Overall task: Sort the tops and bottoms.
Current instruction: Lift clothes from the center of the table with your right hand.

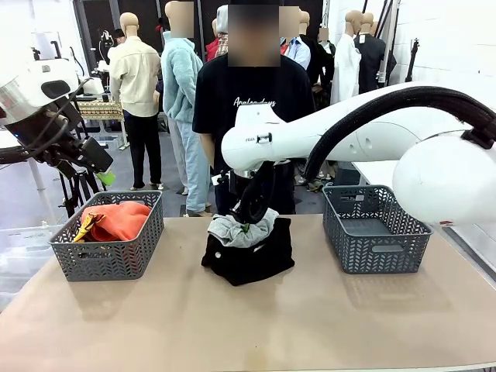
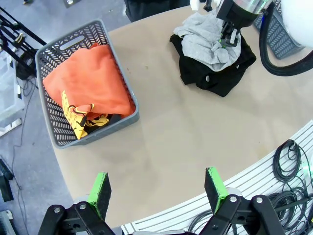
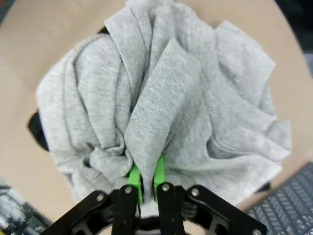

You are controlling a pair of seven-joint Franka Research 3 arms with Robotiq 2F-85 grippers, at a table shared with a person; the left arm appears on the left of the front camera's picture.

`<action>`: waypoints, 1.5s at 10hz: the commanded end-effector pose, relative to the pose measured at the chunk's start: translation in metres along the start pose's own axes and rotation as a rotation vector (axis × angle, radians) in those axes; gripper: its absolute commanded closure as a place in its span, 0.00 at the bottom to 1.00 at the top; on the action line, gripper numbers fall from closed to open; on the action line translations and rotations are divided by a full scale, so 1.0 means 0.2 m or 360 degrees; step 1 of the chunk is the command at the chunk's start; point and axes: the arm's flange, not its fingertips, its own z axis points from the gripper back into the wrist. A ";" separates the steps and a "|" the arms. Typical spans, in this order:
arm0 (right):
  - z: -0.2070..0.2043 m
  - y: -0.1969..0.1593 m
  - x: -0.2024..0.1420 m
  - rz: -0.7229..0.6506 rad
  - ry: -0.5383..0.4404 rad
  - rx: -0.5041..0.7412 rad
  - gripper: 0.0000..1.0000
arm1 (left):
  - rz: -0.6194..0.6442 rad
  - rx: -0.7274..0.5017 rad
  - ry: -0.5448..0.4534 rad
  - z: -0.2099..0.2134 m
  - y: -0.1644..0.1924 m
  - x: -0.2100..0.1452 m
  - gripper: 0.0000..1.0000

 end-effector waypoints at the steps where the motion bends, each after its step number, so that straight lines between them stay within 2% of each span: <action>1: 0.20 0.00 0.00 -0.0066 -0.0104 -0.0029 1.00 | 0.0005 0.0000 -0.0002 0.01 0.00 0.01 0.00; 3: 0.54 0.08 -0.03 -0.0025 -0.0295 -0.0186 1.00 | 0.0005 0.0000 -0.0002 0.01 0.00 0.01 0.00; 6: 0.93 0.17 -0.03 0.0022 -0.0429 -0.0237 1.00 | 0.0005 0.0000 -0.0002 0.01 0.00 0.01 0.00; 7: 0.97 0.18 -0.05 0.0047 -0.0487 -0.0220 1.00 | 0.0005 0.0000 -0.0002 0.01 0.00 0.01 0.00; 8: 0.93 0.16 -0.06 0.0022 -0.0431 -0.0204 1.00 | 0.0005 0.0000 -0.0002 0.01 0.00 0.01 0.00; 12: 0.94 0.17 -0.06 0.0027 -0.0434 -0.0205 1.00 | 0.0005 0.0000 -0.0002 0.01 0.00 0.01 0.00; 13: 1.05 0.20 -0.07 0.0027 -0.0489 -0.0321 1.00 | 0.0005 0.0000 -0.0002 0.01 0.00 0.01 0.00; 15: 1.19 0.19 -0.08 -0.0028 -0.0463 -0.0431 1.00 | 0.0005 0.0000 -0.0002 0.01 0.00 0.01 0.00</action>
